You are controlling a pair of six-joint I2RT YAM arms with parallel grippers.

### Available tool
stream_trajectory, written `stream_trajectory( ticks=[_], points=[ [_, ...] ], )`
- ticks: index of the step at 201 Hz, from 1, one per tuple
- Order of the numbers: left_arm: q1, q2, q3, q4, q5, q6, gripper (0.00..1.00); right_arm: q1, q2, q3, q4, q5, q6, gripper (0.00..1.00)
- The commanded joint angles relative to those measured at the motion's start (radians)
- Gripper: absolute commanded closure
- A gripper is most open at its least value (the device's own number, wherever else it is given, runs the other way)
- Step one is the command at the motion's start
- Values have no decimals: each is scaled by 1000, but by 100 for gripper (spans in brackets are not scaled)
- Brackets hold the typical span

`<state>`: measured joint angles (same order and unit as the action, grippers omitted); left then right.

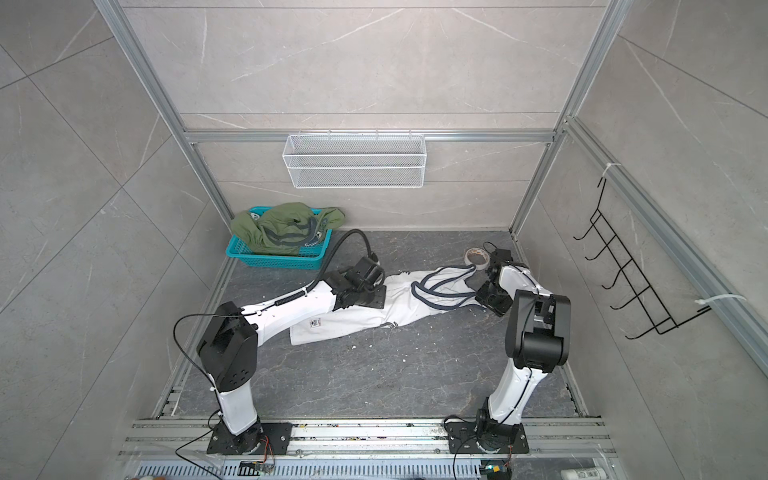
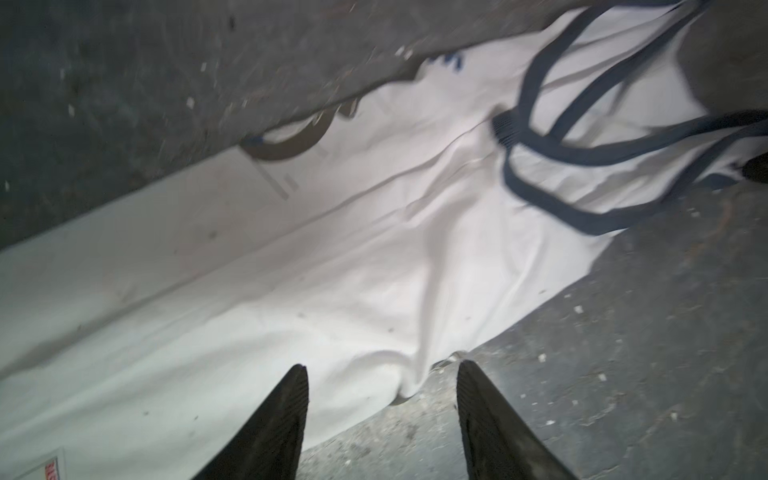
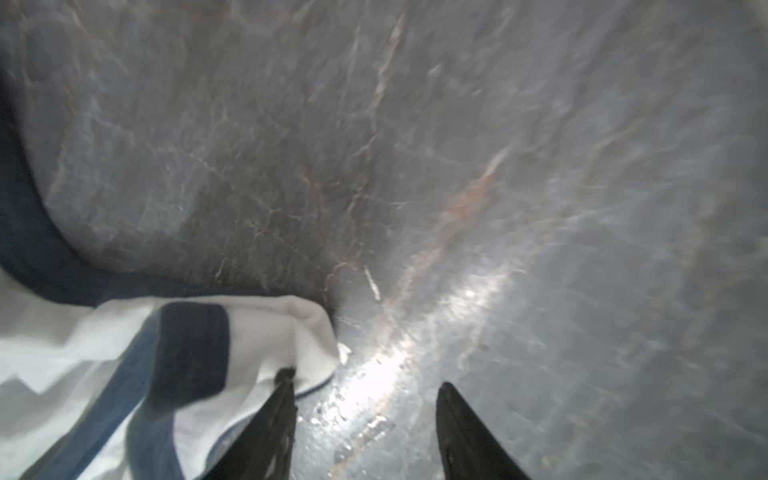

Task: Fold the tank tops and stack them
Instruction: 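Pull the left gripper back toward its side, straightening the folded strip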

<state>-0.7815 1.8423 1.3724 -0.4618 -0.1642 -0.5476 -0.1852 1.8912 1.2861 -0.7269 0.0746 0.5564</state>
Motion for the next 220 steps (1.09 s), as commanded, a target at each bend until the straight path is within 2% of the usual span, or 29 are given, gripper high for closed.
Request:
stream_trajectory(
  ticks=[1,41,94,123,190,220],
  points=[
    [58,-62,-138,91,39,-72,40,8,55,41,11,-42,-5,43],
    [179,-182,-403,167,56,-99,40,6,132,113,-58,95,5,43],
    [292,-284,-589,198,61,-81,40,10,194,188,-121,237,-14,43],
    [330,-314,-629,198,55,-71,40,17,192,190,-139,311,-15,43],
    [358,-374,-645,127,32,-50,42,16,123,208,-136,278,-45,40],
    [359,-460,-656,63,-22,-44,42,16,80,201,-152,356,-33,38]
  ],
)
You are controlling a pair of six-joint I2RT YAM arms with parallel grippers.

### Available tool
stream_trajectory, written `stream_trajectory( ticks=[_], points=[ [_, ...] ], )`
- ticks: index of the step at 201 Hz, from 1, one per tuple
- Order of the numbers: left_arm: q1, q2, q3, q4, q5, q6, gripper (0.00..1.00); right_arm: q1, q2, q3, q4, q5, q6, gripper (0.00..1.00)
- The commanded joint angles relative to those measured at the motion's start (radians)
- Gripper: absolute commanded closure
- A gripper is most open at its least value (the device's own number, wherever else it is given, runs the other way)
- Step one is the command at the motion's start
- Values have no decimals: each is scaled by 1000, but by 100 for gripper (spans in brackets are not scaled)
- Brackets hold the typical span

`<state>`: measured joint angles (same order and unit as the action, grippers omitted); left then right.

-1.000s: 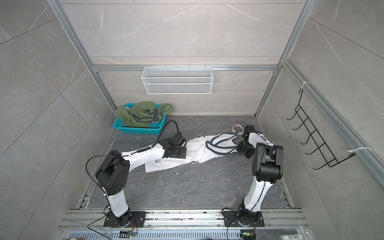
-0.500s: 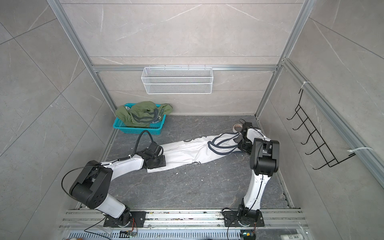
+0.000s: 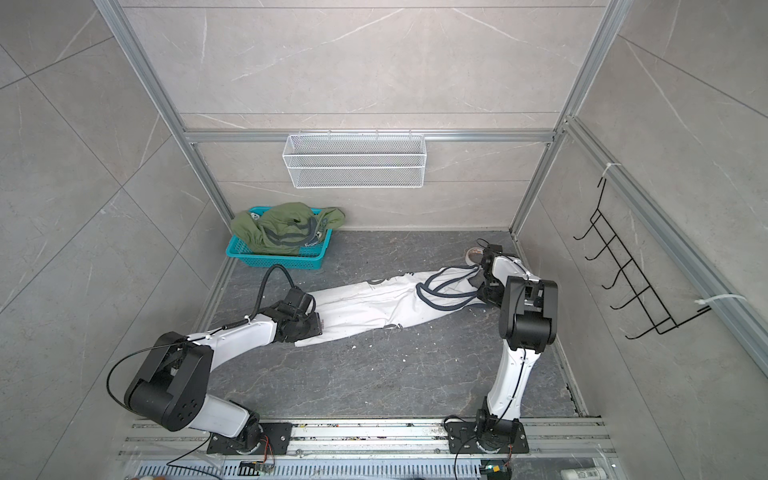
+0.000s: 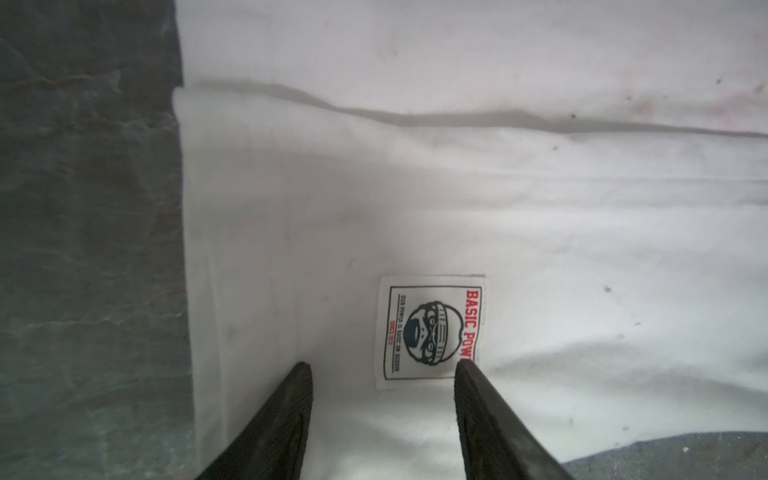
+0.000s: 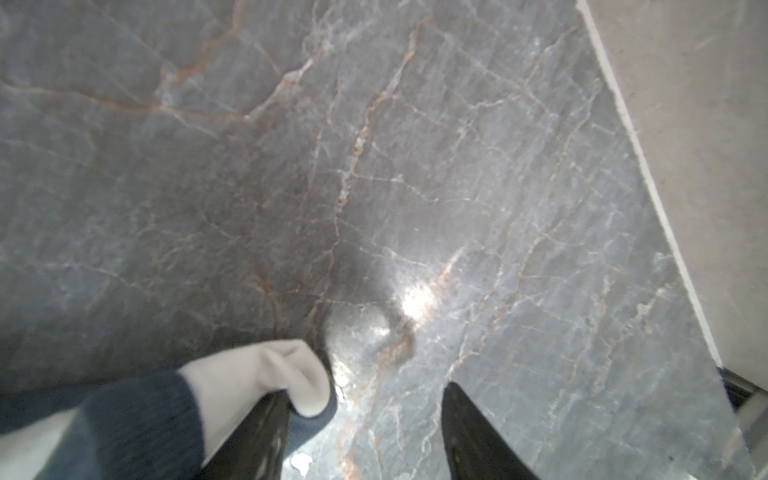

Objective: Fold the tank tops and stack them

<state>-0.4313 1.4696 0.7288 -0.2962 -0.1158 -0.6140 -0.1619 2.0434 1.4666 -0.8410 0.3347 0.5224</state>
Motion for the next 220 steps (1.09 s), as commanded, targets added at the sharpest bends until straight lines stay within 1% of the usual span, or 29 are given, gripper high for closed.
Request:
stream_trajectory(
  ticks=[1,7,15,32,41,54,73,101,136,158,194,210,220],
  points=[
    [9,-90,-12,-105,-72,23,42,-7,-74,20,-38,97,2,38],
    [9,-105,-8,-117,-75,24,42,-7,-86,13,-33,93,2,38],
    [11,-119,0,-130,-72,29,42,-7,-113,-9,-7,55,-1,37],
    [11,-129,32,-157,-46,34,42,-7,-196,-79,89,-118,-20,38],
    [9,-129,56,-171,-37,42,42,-6,-239,-111,121,-182,-14,37],
    [8,-120,86,-170,3,60,42,-7,-278,-138,145,-249,-2,37],
    [0,-78,140,-159,54,101,43,-6,-273,-140,149,-347,12,38],
    [-24,40,240,-150,102,164,44,21,-228,-142,190,-453,12,39],
    [-42,190,325,-147,134,214,44,108,-97,-46,118,-435,4,39],
    [-65,241,334,-187,132,223,44,144,-28,2,80,-382,3,39],
    [-120,222,235,-247,111,185,44,203,95,132,-10,-298,-30,38],
    [-171,187,169,-296,108,133,44,239,150,193,-58,-269,-52,38],
    [-212,161,127,-322,129,97,44,267,175,222,-78,-259,-63,38]
  ],
)
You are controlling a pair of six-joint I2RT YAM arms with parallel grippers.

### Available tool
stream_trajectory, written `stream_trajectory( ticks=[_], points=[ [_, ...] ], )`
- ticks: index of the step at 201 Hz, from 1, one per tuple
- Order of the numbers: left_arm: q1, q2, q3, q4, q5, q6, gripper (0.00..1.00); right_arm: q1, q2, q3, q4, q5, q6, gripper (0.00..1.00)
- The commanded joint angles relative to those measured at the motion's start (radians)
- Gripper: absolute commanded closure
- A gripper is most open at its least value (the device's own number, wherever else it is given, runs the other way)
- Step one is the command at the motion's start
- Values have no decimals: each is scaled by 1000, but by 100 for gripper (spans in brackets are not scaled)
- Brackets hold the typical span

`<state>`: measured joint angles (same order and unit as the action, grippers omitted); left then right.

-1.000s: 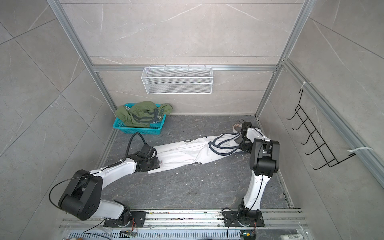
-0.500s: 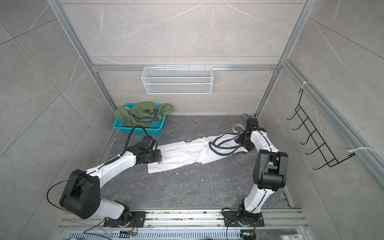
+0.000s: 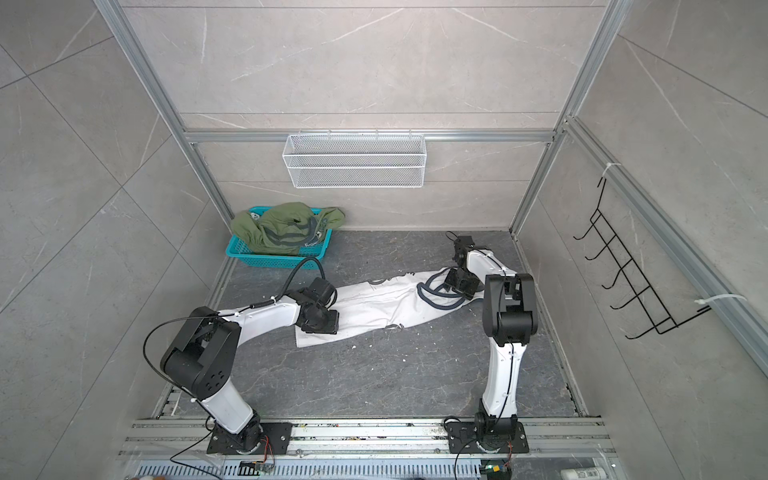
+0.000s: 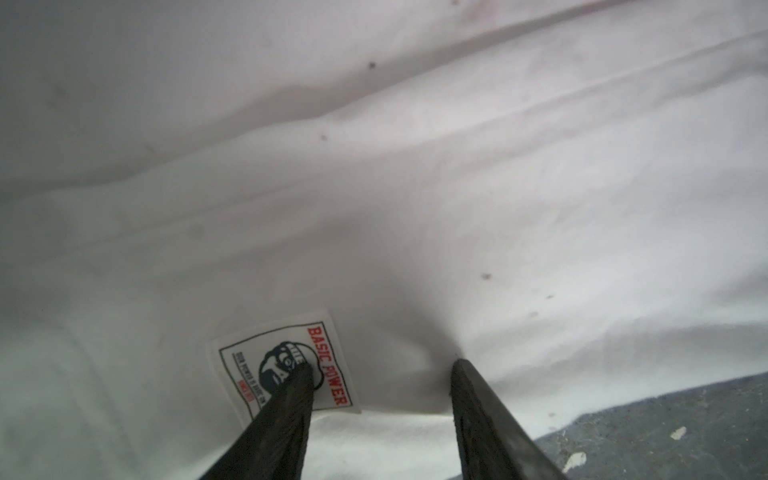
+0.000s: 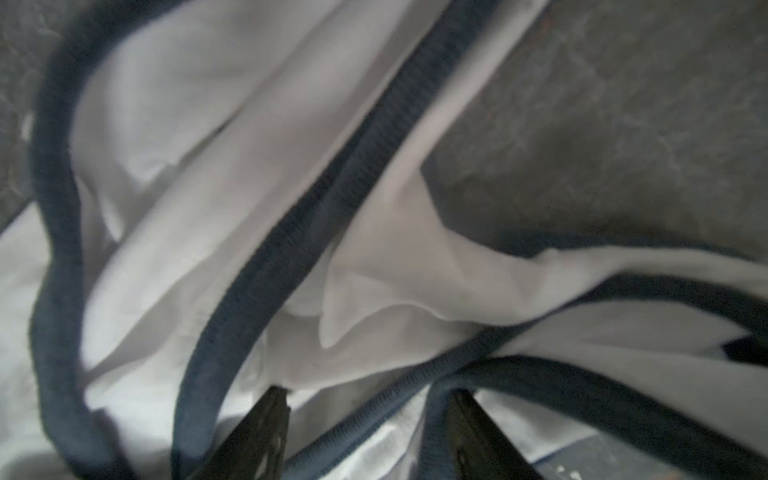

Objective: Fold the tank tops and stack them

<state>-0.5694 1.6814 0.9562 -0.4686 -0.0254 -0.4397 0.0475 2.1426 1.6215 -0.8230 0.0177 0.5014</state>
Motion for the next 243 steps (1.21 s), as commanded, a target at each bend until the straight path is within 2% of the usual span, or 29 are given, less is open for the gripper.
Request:
stream_trajectory(
  ticks=[1,34,65,101,121,144,174,189,207,243],
  points=[
    [-77,-53,-103,-152,41,-80,44,61,79,69,-97,58,-43,38],
    [-248,-152,-224,-216,58,-228,43,170,104,107,-116,59,-47,38],
    [-424,-283,-299,-262,57,-362,43,274,127,152,-122,12,-58,38],
    [-500,-453,-352,-358,49,-460,43,321,240,314,-170,6,-67,38],
    [-520,-501,-378,-369,50,-484,43,319,336,484,-232,45,-88,38],
    [-538,-502,-402,-329,60,-502,43,315,492,777,-337,61,-124,38],
    [-568,-491,-389,-272,57,-504,43,287,716,1254,-501,25,-141,37],
    [-571,-507,-363,-261,43,-493,43,269,766,1402,-539,0,-145,35],
    [-571,-558,-316,-284,-11,-478,43,253,696,1362,-524,-18,-148,33],
    [-558,-673,-184,-413,-200,-438,43,259,434,1040,-404,-35,-178,32]
  ],
)
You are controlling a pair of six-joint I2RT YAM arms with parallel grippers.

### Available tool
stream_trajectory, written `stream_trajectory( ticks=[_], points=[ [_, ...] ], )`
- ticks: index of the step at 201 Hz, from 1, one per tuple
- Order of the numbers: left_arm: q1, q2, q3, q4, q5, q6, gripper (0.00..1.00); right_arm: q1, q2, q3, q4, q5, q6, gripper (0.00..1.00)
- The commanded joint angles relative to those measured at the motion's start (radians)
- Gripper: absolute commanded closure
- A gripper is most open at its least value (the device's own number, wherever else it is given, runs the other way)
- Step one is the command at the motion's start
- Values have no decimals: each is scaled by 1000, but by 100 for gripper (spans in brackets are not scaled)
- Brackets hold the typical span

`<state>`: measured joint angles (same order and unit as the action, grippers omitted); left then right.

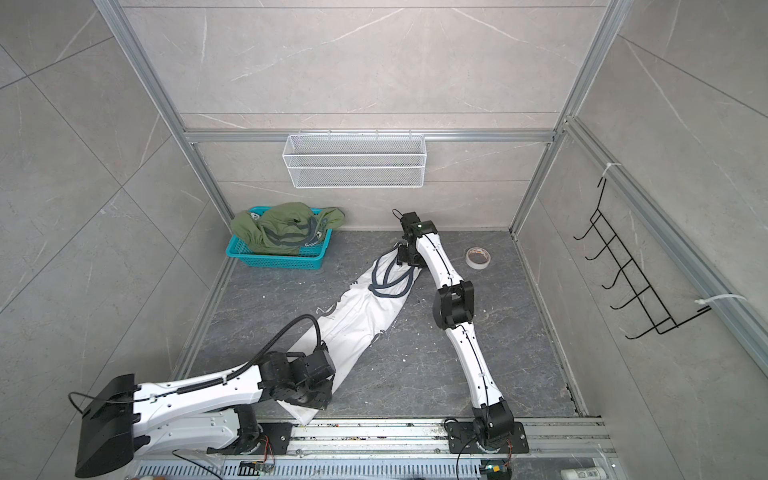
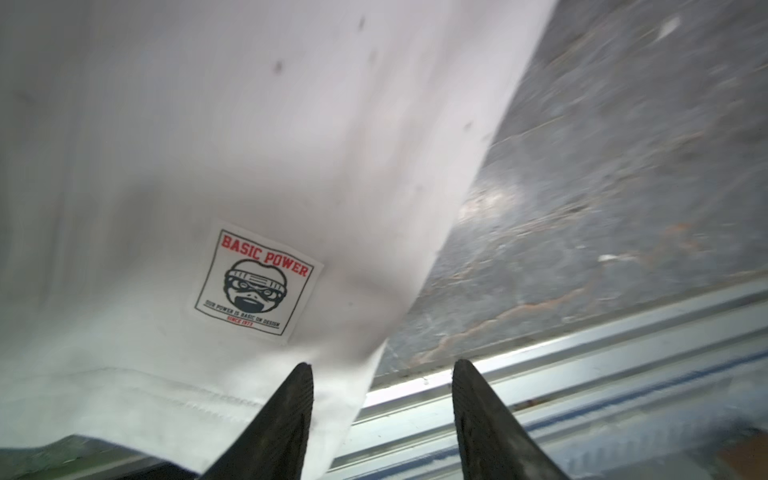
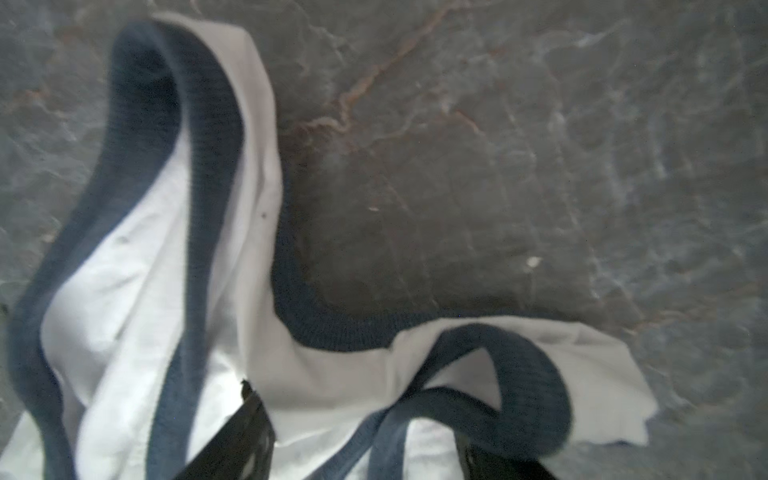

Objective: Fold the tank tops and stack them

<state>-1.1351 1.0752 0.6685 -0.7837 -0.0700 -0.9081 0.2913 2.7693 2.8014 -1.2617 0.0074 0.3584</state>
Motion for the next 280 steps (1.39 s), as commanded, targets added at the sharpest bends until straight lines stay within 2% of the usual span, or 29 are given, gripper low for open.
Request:
stream_trajectory(
  ticks=[1,14,31,61,85,109,150,184,208,236,280],
  points=[
    [11,-68,107,-104,-162,30,43,15,-194,-148,39,-25,-36,32],
    [81,-63,147,-163,-189,48,43,30,-307,-276,81,-33,-40,32],
    [229,-63,150,-168,-148,84,43,52,-428,-445,152,-43,-35,32],
    [414,-58,117,-102,-57,132,44,82,-617,-740,294,-93,10,32],
    [450,1,73,-7,1,164,45,123,-700,-932,378,-116,48,32],
    [451,120,51,28,33,186,46,143,-690,-1035,433,-155,89,32],
    [436,196,5,43,64,197,46,158,-556,-987,434,-149,98,34],
    [379,203,-42,15,50,146,46,144,-405,-840,304,8,105,36],
    [329,206,-80,15,62,94,46,108,-335,-776,258,58,94,37],
    [239,241,-99,42,100,66,46,74,-269,-671,217,92,67,38],
    [-5,384,-3,190,197,26,46,41,-107,-402,135,80,22,38]
  ],
)
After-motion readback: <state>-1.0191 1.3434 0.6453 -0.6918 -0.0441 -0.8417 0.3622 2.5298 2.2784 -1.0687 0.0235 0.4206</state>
